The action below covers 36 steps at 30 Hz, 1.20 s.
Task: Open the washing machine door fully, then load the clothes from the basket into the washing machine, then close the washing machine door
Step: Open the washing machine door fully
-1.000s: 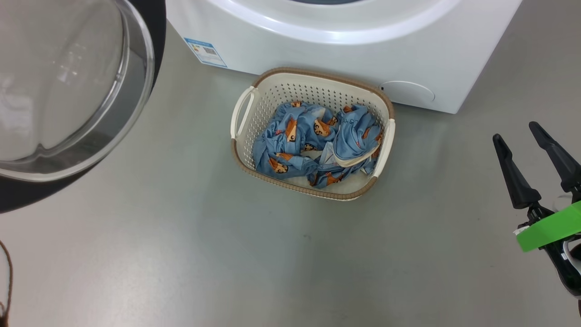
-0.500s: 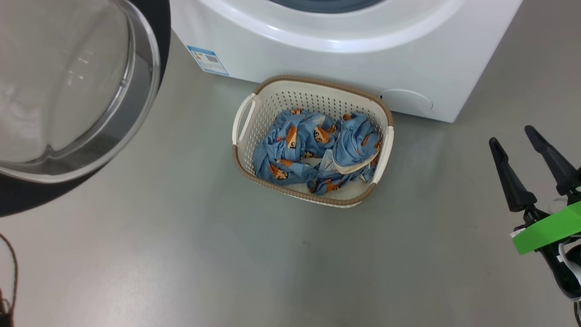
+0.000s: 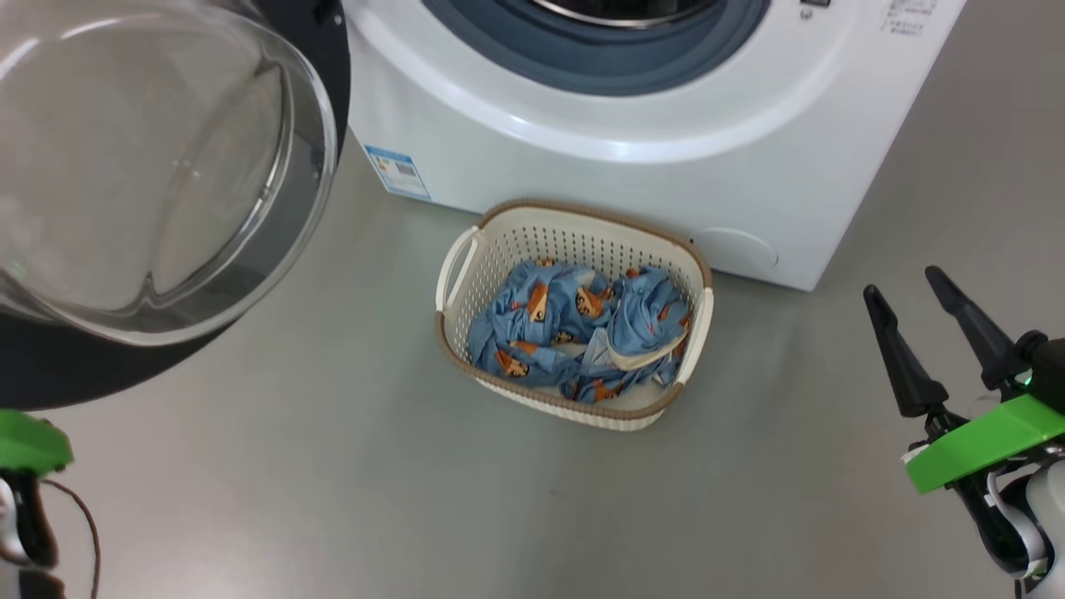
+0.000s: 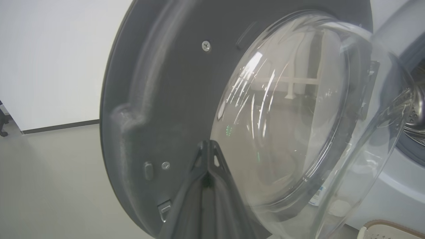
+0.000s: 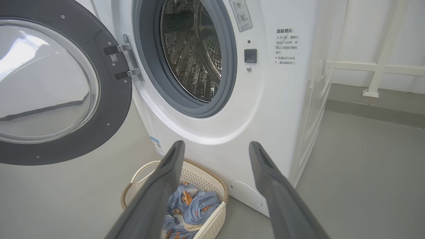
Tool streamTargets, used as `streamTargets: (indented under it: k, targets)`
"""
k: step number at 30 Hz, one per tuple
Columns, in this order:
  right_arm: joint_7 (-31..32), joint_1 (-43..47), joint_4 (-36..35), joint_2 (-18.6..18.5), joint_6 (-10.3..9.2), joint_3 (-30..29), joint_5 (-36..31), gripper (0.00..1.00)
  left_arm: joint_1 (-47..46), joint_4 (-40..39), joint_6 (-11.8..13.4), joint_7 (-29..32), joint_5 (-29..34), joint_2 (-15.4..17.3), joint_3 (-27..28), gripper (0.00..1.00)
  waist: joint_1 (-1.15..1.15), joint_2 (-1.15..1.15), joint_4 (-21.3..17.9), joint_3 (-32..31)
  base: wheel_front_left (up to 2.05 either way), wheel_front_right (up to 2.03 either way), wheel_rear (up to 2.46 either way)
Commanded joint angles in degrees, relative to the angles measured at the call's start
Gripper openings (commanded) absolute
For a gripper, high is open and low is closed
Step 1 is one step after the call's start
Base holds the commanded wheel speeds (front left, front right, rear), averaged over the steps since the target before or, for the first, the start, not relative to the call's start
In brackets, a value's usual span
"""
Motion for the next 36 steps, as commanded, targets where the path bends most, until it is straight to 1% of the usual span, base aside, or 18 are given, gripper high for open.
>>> streamTargets:
  k: [1,6,7,9,11,16,22,29,30,33,35,36]
  targets:
    - [-0.7,1.2,-0.9,-0.5,0.25,0.7,0.1,1.00,1.5,-2.3,-0.6,-0.4,1.0,2.7,0.9,0.00,0.00,0.00,0.0,-2.1,0.00,0.00,0.00]
    - [-0.7,2.7,-0.9,0.9,0.25,0.1,-0.1,1.00,5.0,-6.0,-3.0,-0.4,1.5,0.7,0.0,0.00,0.00,0.00,-0.9,-4.6,0.00,0.00,0.00]
    - [-0.7,3.0,-0.9,1.2,0.25,-0.1,-0.1,1.00,5.6,-7.0,-3.6,-0.4,1.3,0.0,-0.2,0.06,0.00,0.00,-1.2,-5.0,0.00,0.00,0.00]
    - [-0.7,3.6,-0.9,1.8,0.25,-0.5,-0.2,1.00,7.2,-8.9,-4.1,-0.4,2.0,-1.0,-1.1,0.56,0.00,0.00,-1.8,-5.8,0.00,0.00,0.00]
    - [-0.7,4.1,-0.9,2.2,0.25,-0.9,-0.3,1.00,8.6,-10.8,-4.5,-0.4,2.4,-2.2,-1.9,1.00,0.00,0.00,-2.5,-6.3,0.00,0.00,0.00]
    - [-0.7,4.9,-0.9,3.2,0.25,-1.7,-0.5,1.00,11.5,-13.3,-4.9,-0.4,3.8,-4.7,-4.2,1.00,0.00,0.00,-4.8,-7.4,0.00,0.00,0.00]
    - [-0.7,6.1,-1.1,4.3,0.25,-2.9,-0.8,1.00,13.9,-14.4,-5.6,-0.4,3.3,-6.4,-6.0,1.00,0.00,0.00,-8.2,-8.7,0.00,0.00,0.00]
    - [-0.7,7.3,-1.1,4.9,0.25,-4.0,-1.0,1.00,16.4,-15.8,-6.5,-0.4,1.3,-7.2,-9.5,1.00,0.00,0.00,-12.5,-9.5,0.00,0.00,0.00]
    - [-0.7,7.5,-1.3,5.2,0.25,-4.2,-1.0,1.00,17.0,-16.2,-6.7,-0.4,0.7,-7.4,-10.7,1.00,0.00,0.00,-13.9,-9.5,0.00,0.00,0.00]
    - [-0.7,7.6,-1.4,5.4,0.25,-4.5,-1.1,1.00,17.9,-17.1,-6.7,-0.4,-0.2,-7.5,-12.1,1.00,0.00,0.00,-15.9,-9.6,0.00,0.00,0.00]
    - [-0.7,7.7,-1.5,5.6,0.25,-4.6,-1.2,1.00,18.5,-17.7,-6.8,-0.4,-0.7,-7.5,-13.1,1.00,0.00,0.00,-17.1,-9.8,0.00,0.00,0.00]
    - [-0.7,7.7,-1.5,5.6,0.25,-4.6,-1.2,1.00,18.5,-17.7,-6.8,-0.4,-0.7,-7.5,-13.1,1.00,0.00,0.00,-17.1,-9.8,0.00,0.00,0.00]
